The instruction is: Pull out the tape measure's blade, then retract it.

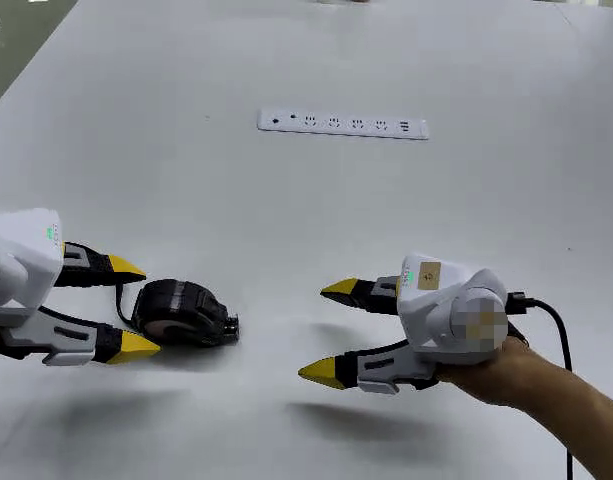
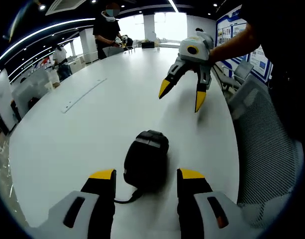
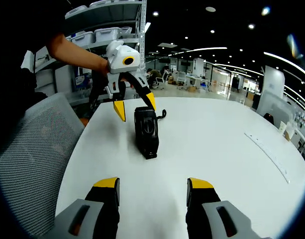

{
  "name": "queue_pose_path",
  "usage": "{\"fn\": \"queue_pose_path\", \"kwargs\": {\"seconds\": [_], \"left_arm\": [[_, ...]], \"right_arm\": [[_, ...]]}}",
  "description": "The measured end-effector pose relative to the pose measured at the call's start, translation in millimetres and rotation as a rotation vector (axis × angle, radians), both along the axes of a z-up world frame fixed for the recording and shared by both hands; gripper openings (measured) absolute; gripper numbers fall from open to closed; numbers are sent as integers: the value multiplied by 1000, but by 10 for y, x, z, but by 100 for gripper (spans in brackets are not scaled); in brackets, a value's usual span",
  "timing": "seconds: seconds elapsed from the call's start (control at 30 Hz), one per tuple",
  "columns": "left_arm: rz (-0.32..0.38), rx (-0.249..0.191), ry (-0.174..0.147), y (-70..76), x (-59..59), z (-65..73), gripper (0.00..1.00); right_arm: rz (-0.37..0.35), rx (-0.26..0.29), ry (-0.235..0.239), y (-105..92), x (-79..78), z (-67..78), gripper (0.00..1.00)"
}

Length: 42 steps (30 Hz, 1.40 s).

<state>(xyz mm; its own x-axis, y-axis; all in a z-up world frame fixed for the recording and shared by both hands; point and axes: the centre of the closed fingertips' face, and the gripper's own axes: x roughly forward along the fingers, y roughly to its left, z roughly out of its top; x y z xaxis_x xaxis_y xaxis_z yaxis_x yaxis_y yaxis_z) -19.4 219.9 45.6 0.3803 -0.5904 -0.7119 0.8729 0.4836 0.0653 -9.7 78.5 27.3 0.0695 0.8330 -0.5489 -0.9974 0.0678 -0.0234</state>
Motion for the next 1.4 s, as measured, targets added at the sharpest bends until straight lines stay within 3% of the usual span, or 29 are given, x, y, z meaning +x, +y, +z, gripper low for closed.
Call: {"fn": "queue_pose_path", "kwargs": {"seconds": [0.3,0.93,1.23,1.4], "left_arm": [[-44,48,24,23,31,-77,40],[-145,98,62,-20,74,-140,31],[-175,106,81,-23,58,-159,26],[-185,104,77,-20,61,-158,25]], "right_arm": [[45,-6,-3,191,28,-69,46],[161,-33,-26,555,54,-168,28],[219,-61,-31,706,28,-233,22],[244,-77,-35,751,22,-276,19]]}}
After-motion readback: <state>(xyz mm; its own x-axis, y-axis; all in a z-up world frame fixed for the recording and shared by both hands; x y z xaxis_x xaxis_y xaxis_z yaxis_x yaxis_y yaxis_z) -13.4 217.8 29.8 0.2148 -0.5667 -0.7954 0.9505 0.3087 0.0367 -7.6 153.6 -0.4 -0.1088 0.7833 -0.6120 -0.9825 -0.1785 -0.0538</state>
